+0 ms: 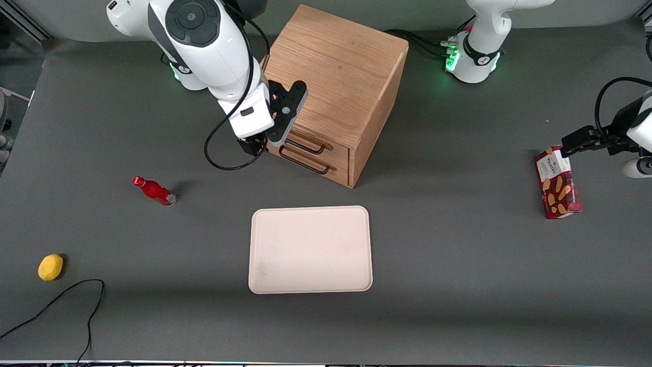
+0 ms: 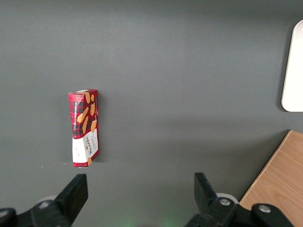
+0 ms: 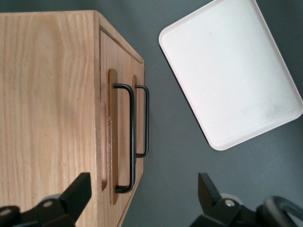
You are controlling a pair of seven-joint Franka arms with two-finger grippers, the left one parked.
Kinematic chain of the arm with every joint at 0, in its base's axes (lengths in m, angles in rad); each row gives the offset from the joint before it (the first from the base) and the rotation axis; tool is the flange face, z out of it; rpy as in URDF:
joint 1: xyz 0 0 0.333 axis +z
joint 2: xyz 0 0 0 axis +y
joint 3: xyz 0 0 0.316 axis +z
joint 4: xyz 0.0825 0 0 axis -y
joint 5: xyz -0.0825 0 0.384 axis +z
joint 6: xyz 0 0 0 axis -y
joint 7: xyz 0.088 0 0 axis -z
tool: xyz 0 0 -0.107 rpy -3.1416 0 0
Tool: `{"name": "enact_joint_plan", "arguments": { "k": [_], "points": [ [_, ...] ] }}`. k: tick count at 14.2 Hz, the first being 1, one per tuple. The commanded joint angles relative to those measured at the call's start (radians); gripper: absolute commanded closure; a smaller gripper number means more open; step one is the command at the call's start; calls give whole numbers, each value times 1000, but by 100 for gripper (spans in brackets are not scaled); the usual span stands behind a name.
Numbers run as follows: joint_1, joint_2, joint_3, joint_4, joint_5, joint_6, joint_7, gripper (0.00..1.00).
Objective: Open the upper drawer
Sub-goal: 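Lower the open right gripper around the upper drawer handle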
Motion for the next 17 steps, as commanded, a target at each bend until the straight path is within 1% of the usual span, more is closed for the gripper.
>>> {"name": "enact_joint_plan", "arguments": {
  "k": [1,6,8,17],
  "points": [
    [-16,8,-6,7,28,-14,-33,0],
    [-16,13,-5,-33,36,7,-43,0],
    [-16,13,-3,-53,46,32,-45,0],
    [-13,8,6,-174,43,157,-46,0]
  ]
}}
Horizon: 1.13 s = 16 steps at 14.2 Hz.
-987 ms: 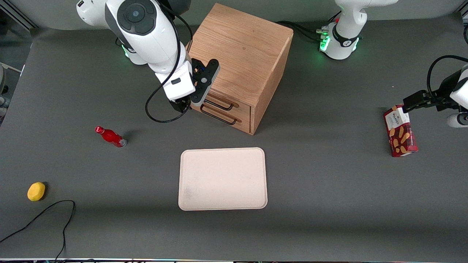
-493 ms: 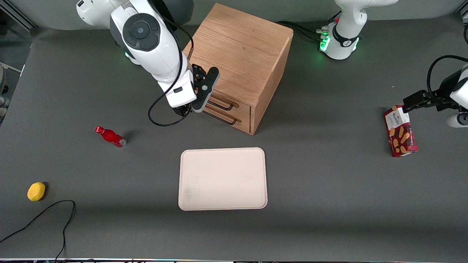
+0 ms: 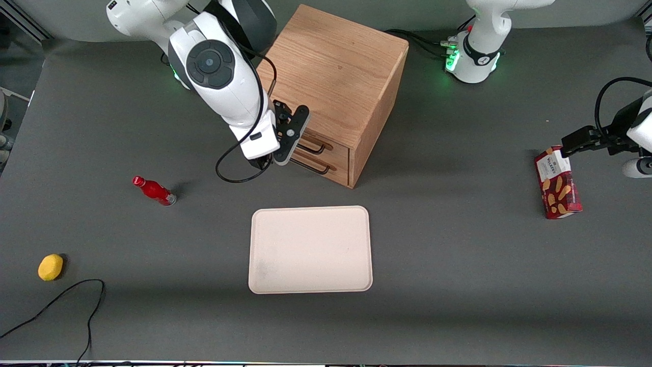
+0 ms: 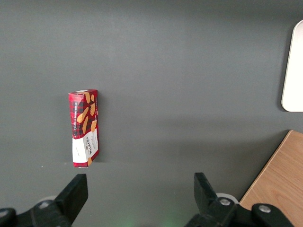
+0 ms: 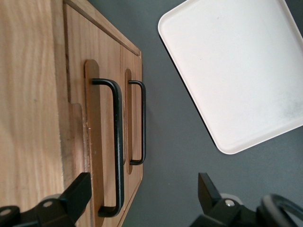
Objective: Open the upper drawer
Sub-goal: 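Lower the open right gripper around the upper drawer handle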
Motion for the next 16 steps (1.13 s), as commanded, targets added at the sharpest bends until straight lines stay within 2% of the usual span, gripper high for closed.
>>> {"name": "enact_joint_plan", "arguments": {
  "k": [1,16],
  "points": [
    [-1,-15,1,-54,27,55,-29,0],
    [0,-4,16,-162,25,196,-55,0]
  ]
}}
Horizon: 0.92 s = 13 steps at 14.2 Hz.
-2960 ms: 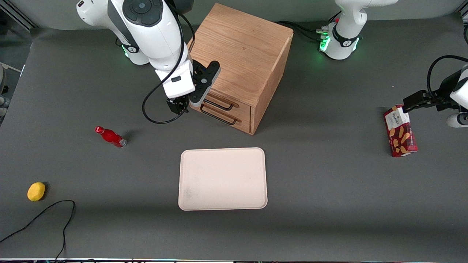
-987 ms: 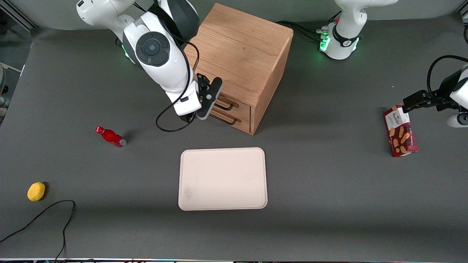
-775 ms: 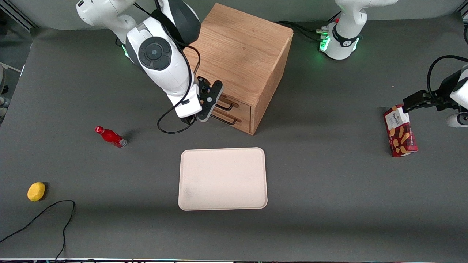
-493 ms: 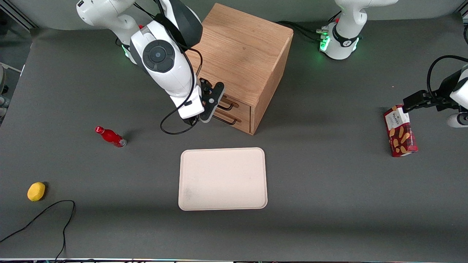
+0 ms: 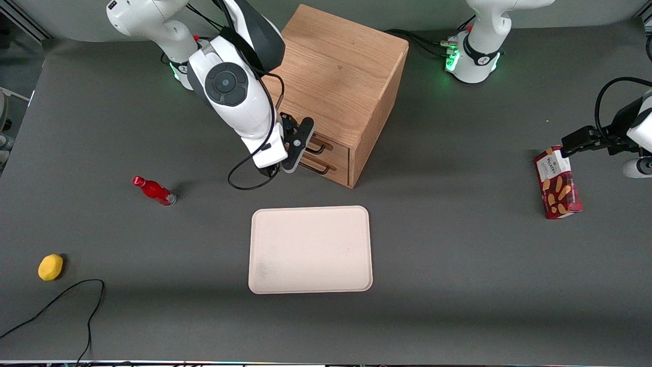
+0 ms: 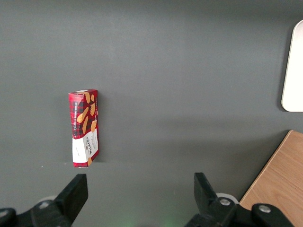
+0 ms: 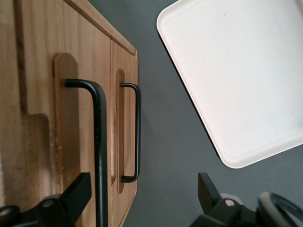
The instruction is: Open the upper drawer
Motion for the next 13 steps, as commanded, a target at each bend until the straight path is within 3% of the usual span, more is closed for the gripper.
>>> {"name": "enact_joint_plan", "arguments": {
  "k": [1,13],
  "points": [
    [-1,-7,0,-32,25,38,-31,0],
    [1,12,20,-62,22,98,-30,0]
  ]
}}
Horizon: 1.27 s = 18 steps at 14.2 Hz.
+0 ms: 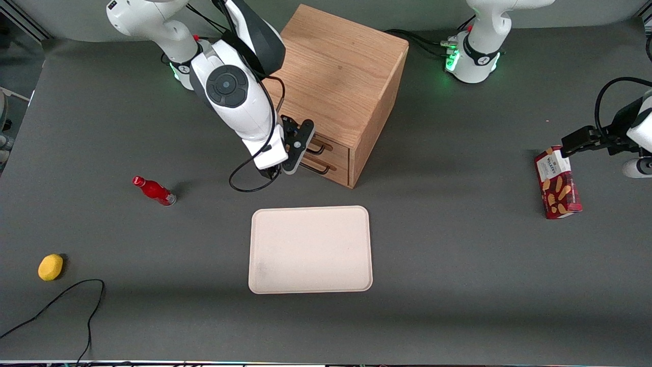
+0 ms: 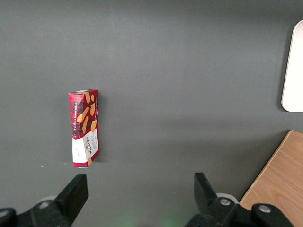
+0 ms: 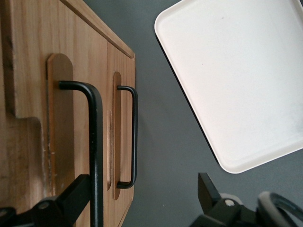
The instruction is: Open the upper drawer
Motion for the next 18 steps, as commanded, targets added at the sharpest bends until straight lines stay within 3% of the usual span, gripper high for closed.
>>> {"name": "enact_joint_plan", "arguments": {
  "k": [1,18],
  "points": [
    [1,16,17,-39,20,60,-22,0],
    [-8,34,16,-64,14,116,-63,0]
  ]
}}
